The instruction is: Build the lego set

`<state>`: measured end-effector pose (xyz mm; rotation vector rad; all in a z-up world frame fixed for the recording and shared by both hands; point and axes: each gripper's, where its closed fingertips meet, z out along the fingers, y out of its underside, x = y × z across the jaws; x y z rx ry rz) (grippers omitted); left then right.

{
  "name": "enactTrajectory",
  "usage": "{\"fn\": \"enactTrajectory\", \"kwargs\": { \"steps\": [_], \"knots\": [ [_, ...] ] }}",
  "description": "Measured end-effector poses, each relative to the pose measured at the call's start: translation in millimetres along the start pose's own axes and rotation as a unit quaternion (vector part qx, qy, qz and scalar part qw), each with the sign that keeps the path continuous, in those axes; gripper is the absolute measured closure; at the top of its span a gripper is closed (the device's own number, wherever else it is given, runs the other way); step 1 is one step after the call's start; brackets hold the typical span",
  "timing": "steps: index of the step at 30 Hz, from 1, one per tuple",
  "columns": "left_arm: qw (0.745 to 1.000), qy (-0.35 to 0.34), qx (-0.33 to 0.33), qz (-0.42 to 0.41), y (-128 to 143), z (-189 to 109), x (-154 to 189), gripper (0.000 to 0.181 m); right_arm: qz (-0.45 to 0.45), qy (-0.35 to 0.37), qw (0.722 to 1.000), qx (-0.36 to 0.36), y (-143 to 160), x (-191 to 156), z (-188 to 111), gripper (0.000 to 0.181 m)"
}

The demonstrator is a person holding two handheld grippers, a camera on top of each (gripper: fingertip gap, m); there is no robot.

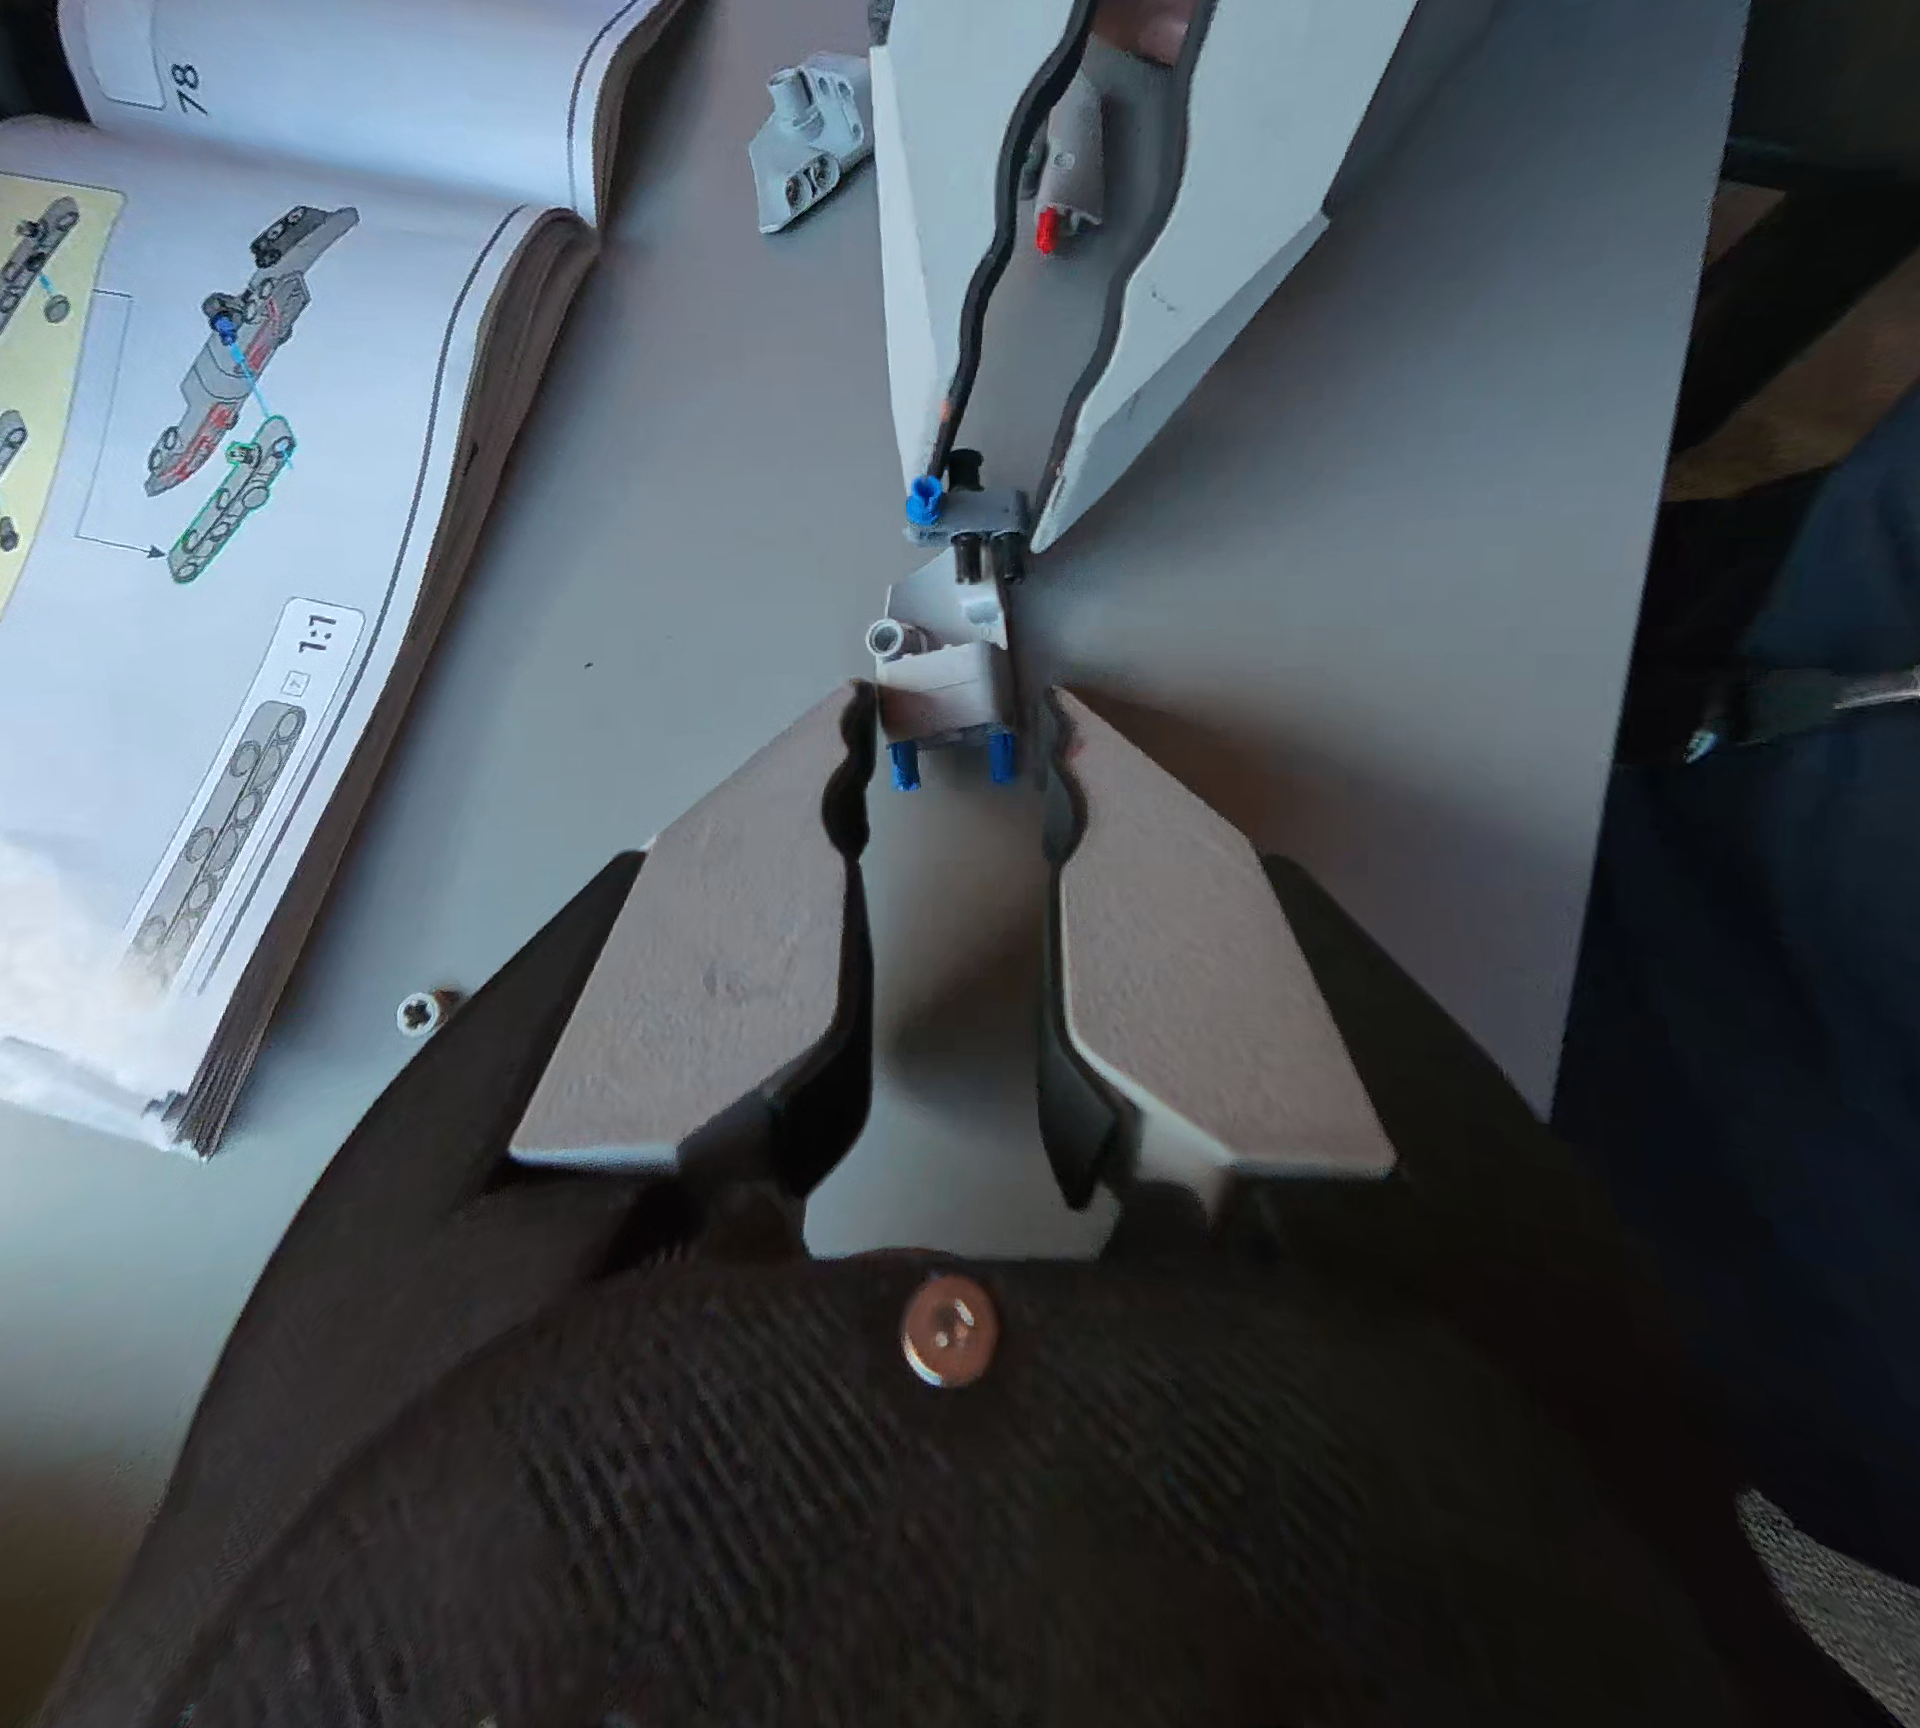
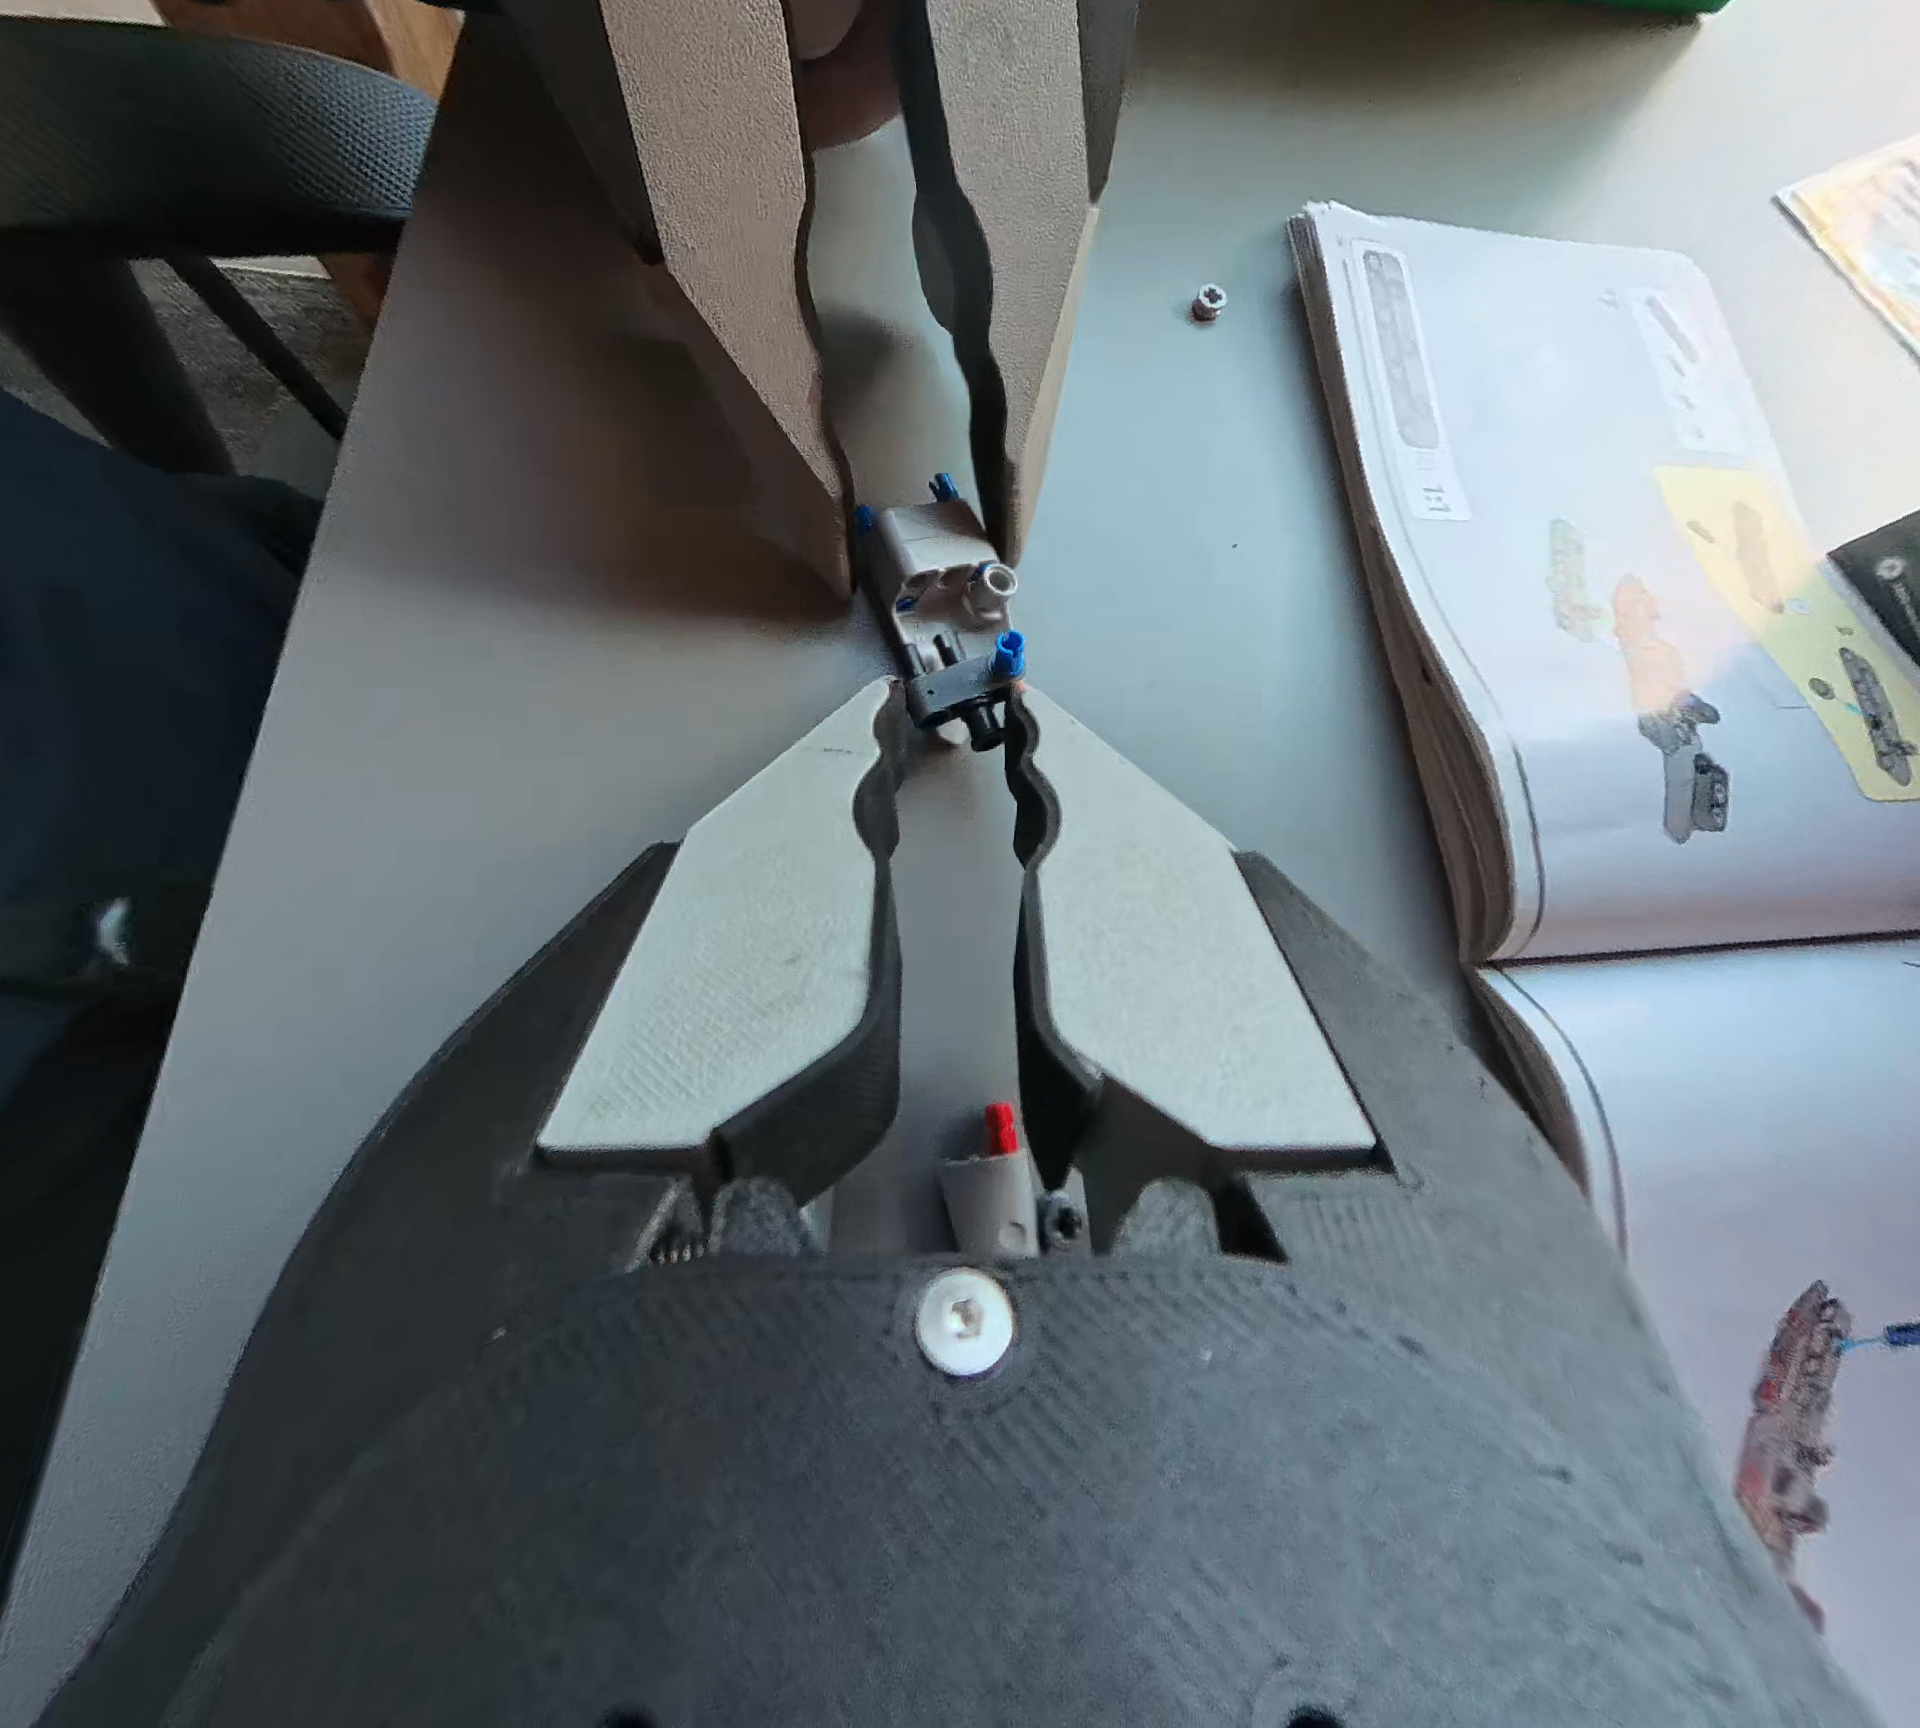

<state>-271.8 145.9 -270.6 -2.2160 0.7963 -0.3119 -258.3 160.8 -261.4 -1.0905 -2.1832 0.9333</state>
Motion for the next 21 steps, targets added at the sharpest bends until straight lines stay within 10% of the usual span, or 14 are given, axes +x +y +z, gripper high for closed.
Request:
{"fn": "enactTrajectory", "kwargs": {
  "steps": [1, 21],
  "knots": [
    [1.0, 0.005, -0.001, -0.005, -0.2, 0.7, -0.2, 0.154, 0.013, -0.007, 1.0, -0.001, -0.2, -0.9, 0.7, 0.166],
    [0.999, 0.003, 0.005, 0.038, -2.7, 2.3, 2.4, 0.158, 0.035, -0.004, 0.999, -0.003, -5.1, -2.3, 9.1, 0.166]
  ]
}}
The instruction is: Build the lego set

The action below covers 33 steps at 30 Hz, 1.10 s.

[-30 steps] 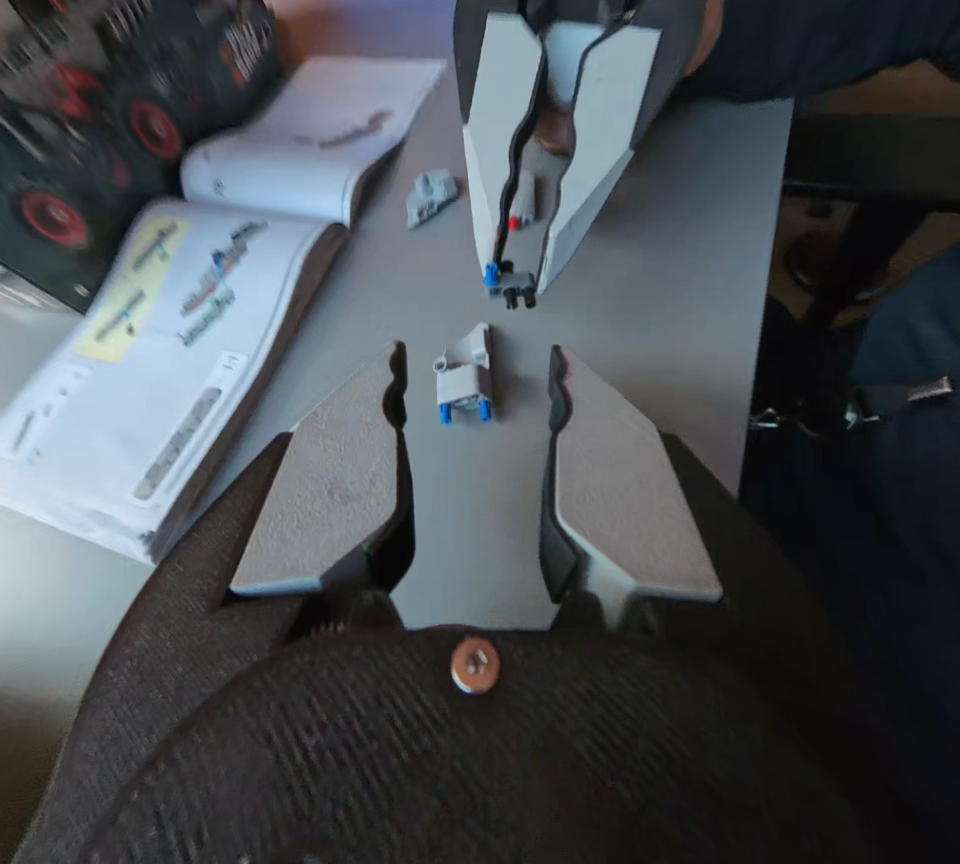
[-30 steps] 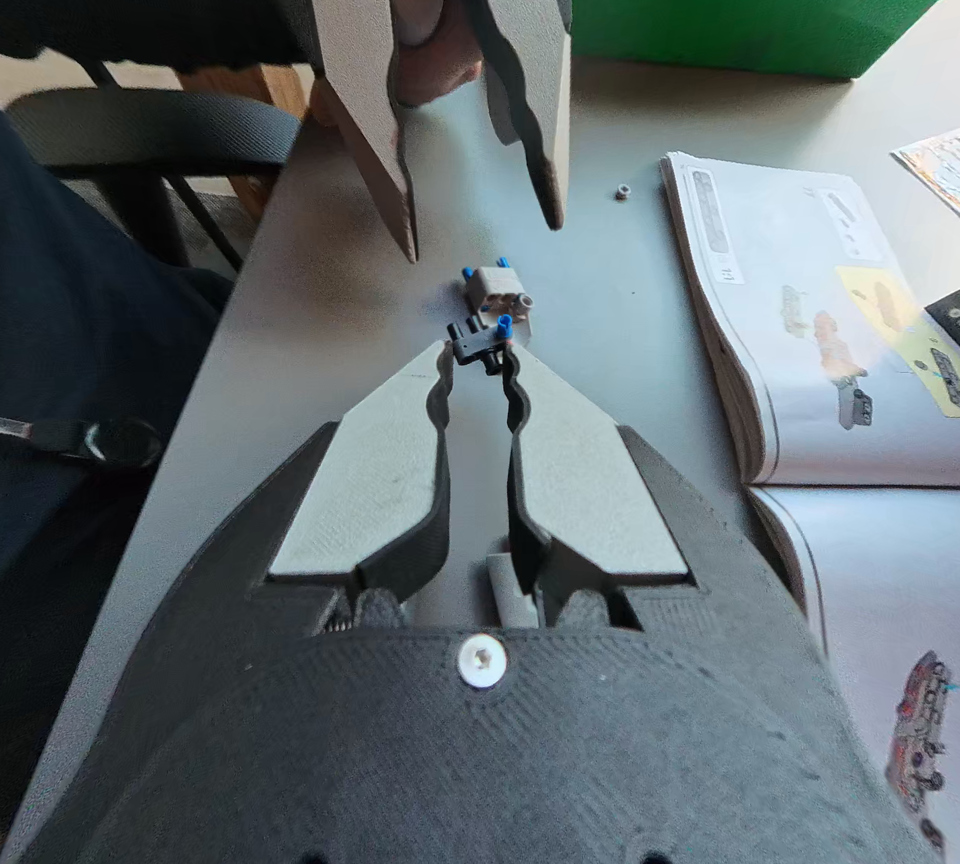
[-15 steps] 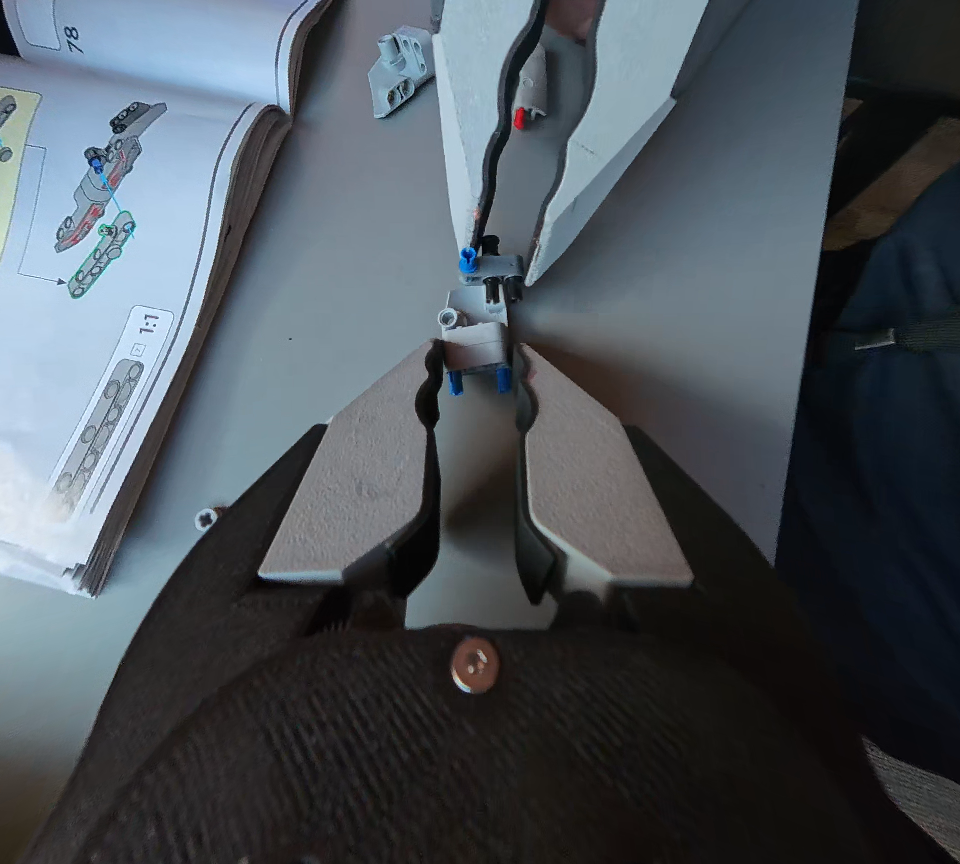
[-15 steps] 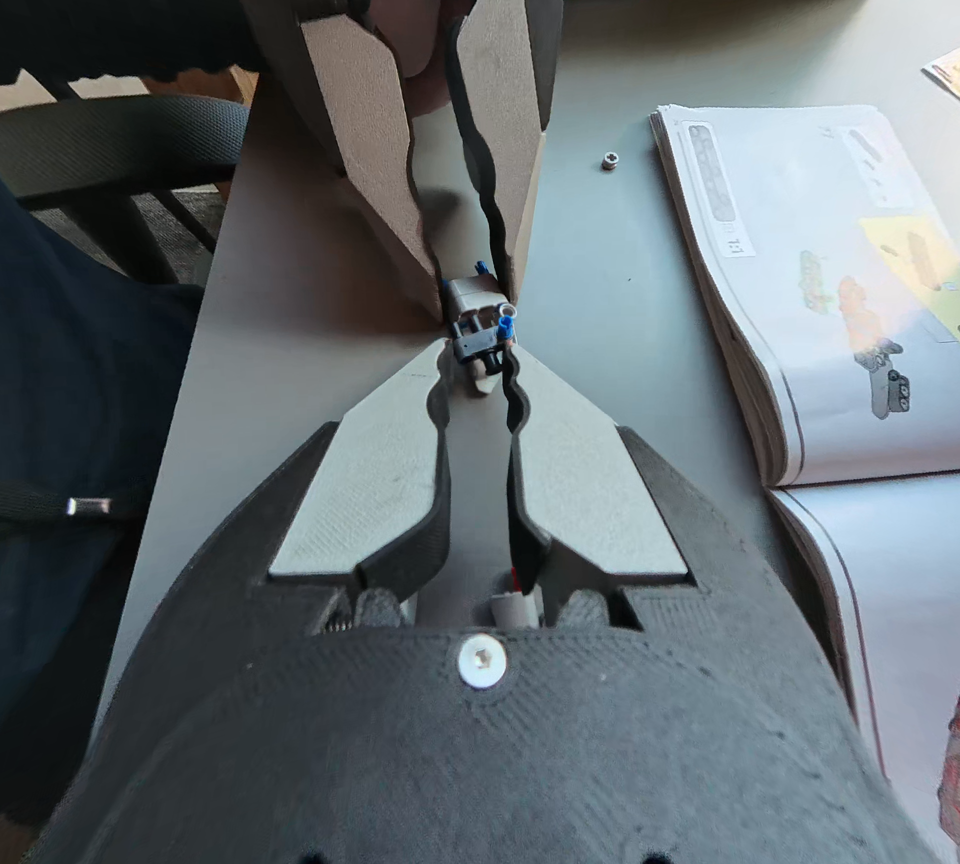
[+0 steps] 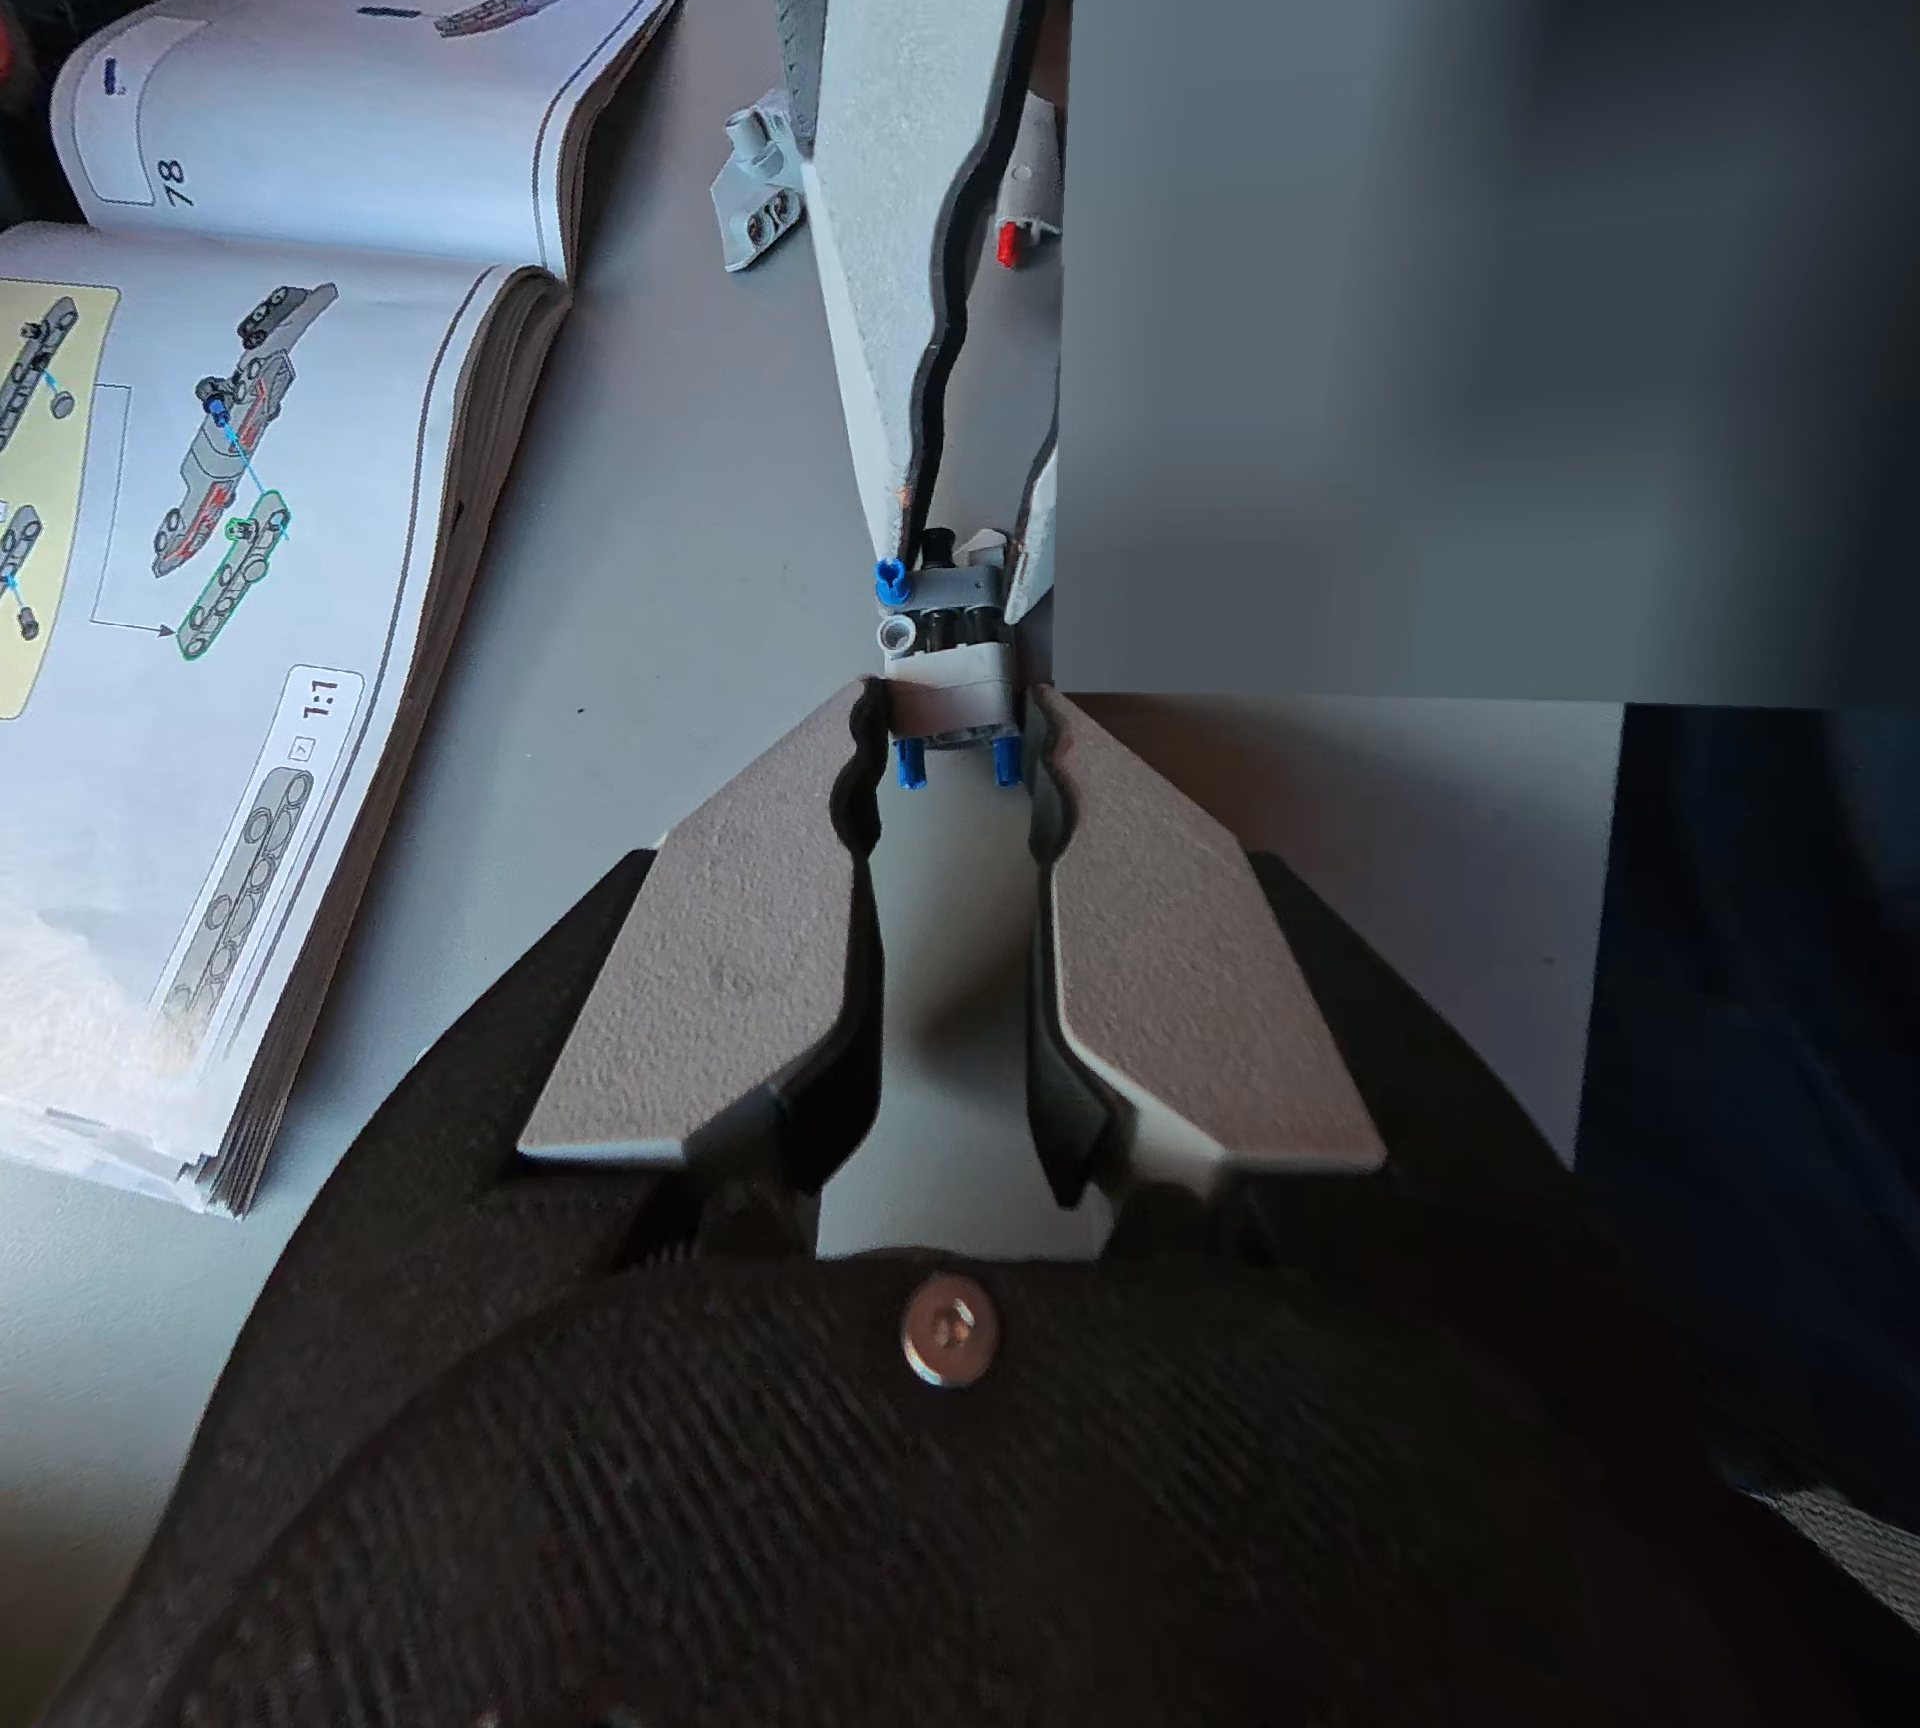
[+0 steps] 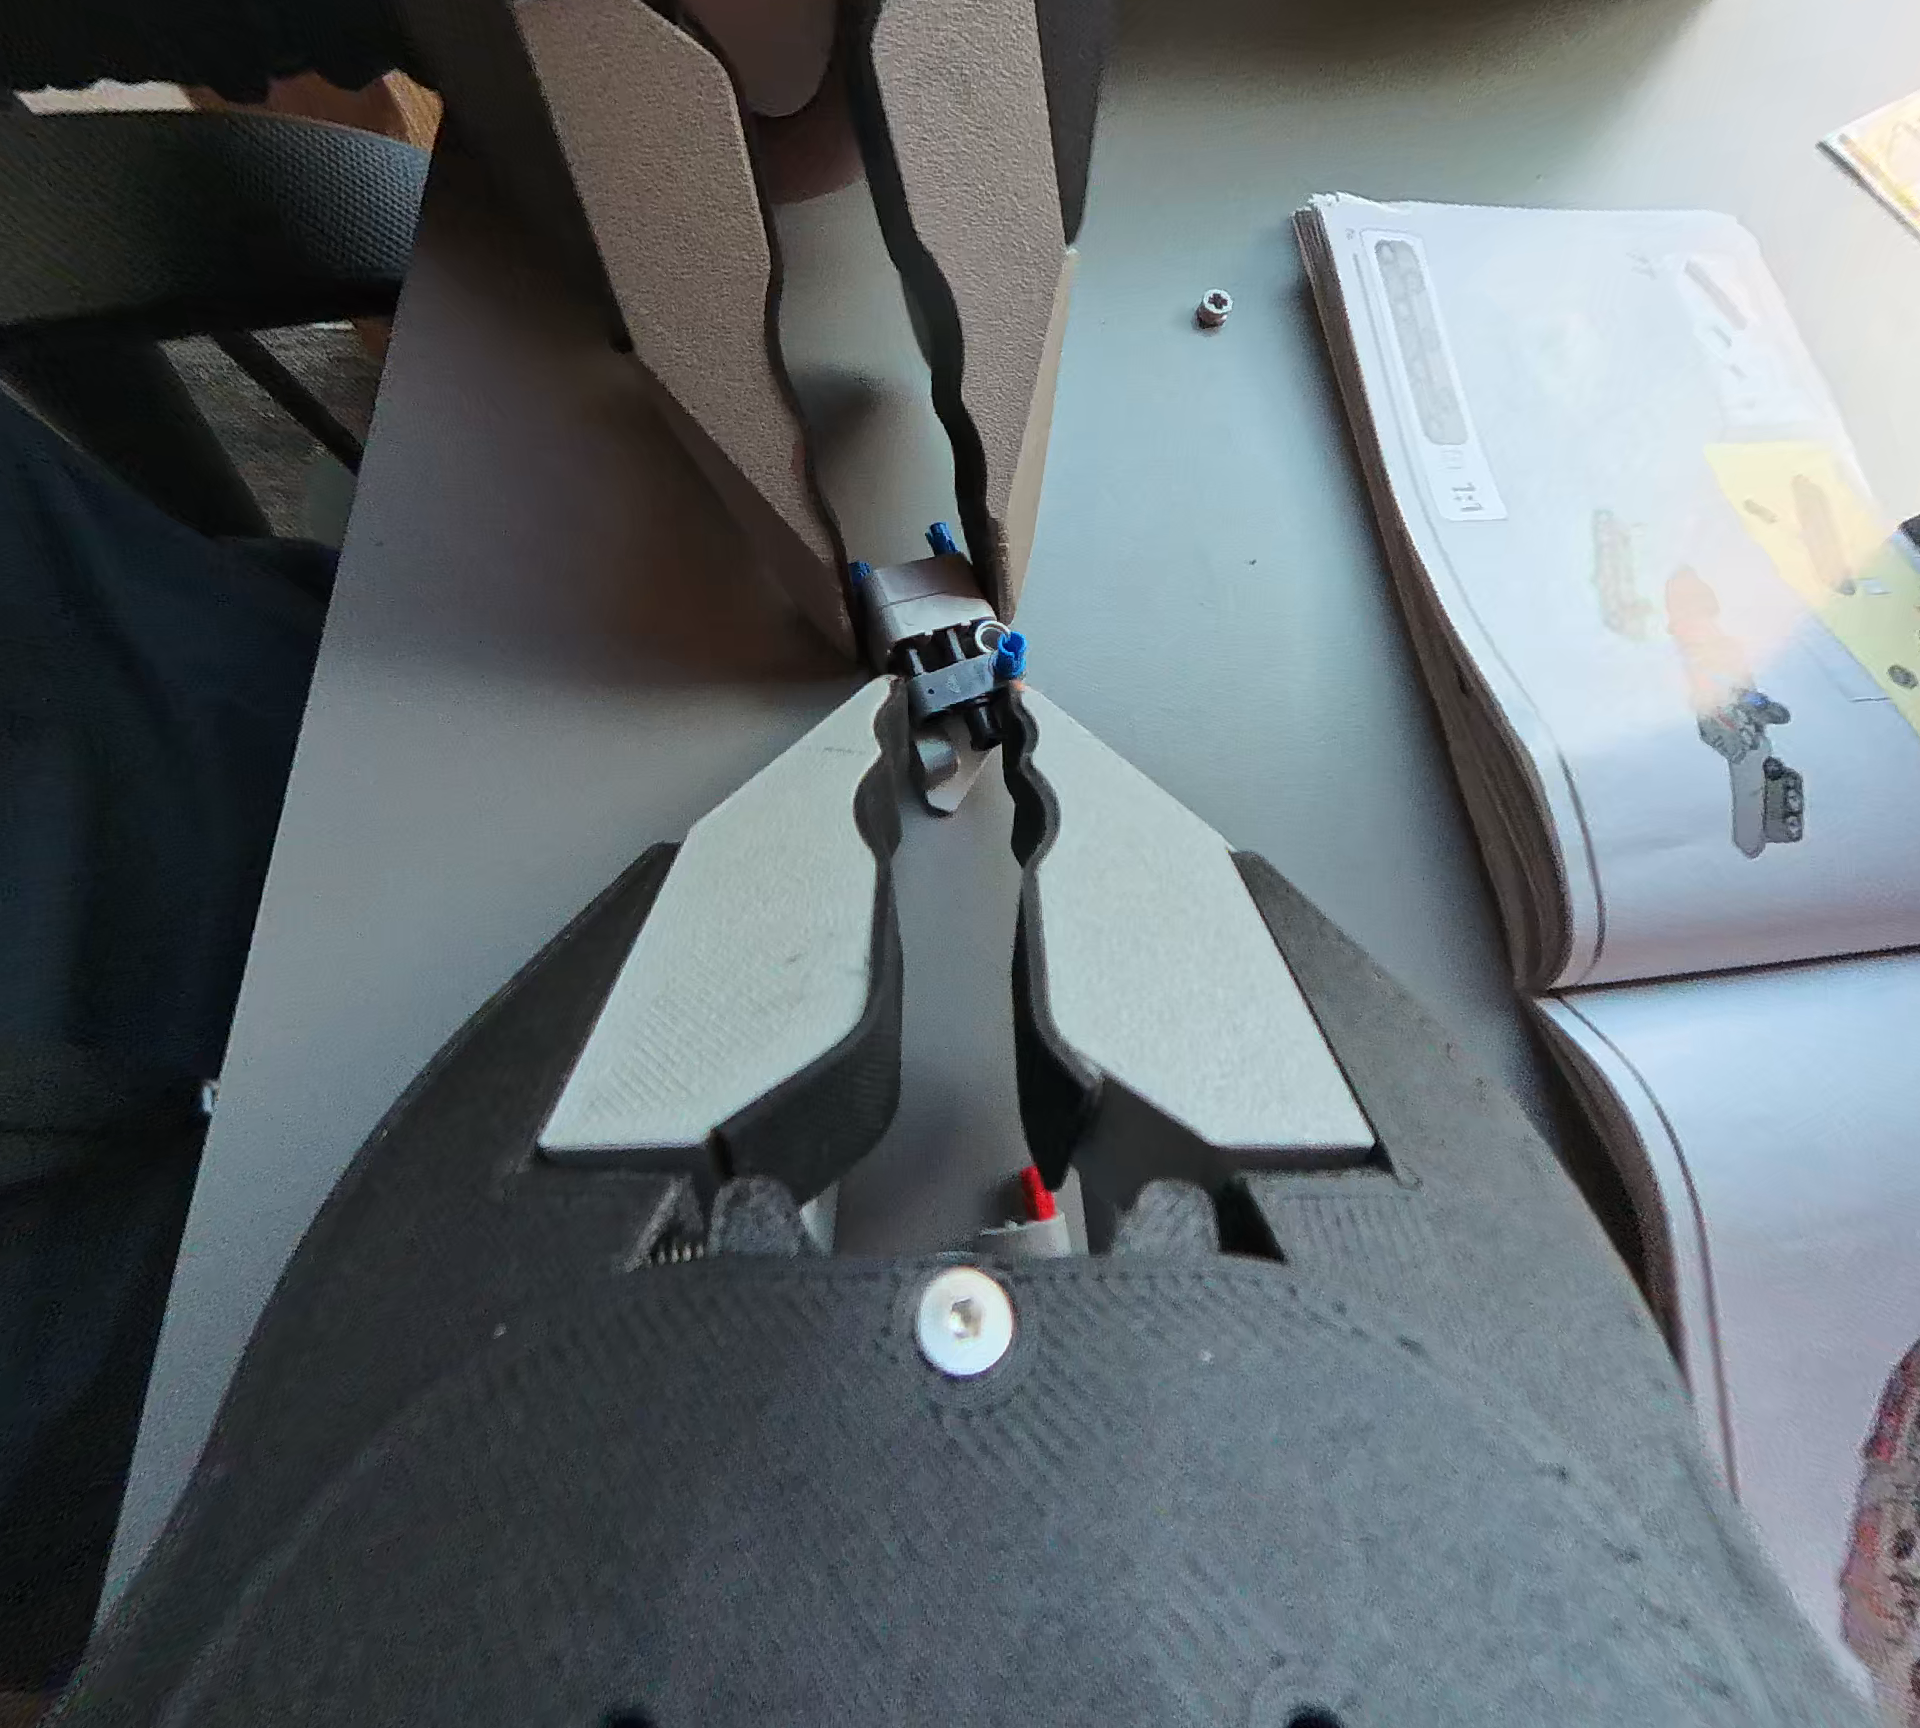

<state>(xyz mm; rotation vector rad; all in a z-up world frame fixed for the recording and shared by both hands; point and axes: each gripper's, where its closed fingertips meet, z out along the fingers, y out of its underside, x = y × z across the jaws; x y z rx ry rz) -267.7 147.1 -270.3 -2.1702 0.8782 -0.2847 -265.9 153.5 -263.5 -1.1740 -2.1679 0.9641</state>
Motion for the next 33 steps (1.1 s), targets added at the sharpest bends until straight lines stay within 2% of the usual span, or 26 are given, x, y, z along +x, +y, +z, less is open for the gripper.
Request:
{"fn": "enactTrajectory", "kwargs": {
  "steps": [5, 9, 16, 20, 23, 26, 30, 33],
  "knots": [
    [1.0, -0.015, -0.002, 0.011, 0, -1, -1, 0.158, 0.101, -0.037, 0.994, -0.003, -1, 0, 1, 0.167],
    [0.999, -0.026, -0.003, 0.023, 1, -1, -1, 0.158, 0.129, -0.049, 0.99, -0.006, -1, 0, 2, 0.167],
    [0.997, -0.05, -0.002, 0.051, -1, -1, -2, 0.159, 0.092, -0.025, 0.992, -0.085, -1, 0, 2, 0.167],
    [0.997, -0.056, -0.012, 0.046, -1, 0, -3, 0.159, 0.004, 0.01, 0.987, -0.158, 1, 2, 1, 0.167],
    [0.994, -0.086, -0.036, 0.064, -1, -2, -8, 0.159, -0.049, 0.049, 0.976, -0.208, -1, 7, 2, 0.168],
    [0.994, -0.089, -0.025, 0.054, 0, -2, -10, 0.159, -0.012, 0.038, 0.978, -0.207, -2, 8, 5, 0.168],
    [0.996, -0.083, -0.012, 0.039, 5, -6, -10, 0.16, 0.055, 0.04, 0.989, -0.134, -8, 7, 13, 0.167],
    [0.996, -0.084, -0.012, 0.041, 5, -6, -11, 0.16, -0.02, 0.091, 0.983, -0.161, -8, 8, 14, 0.167]
  ]
}}
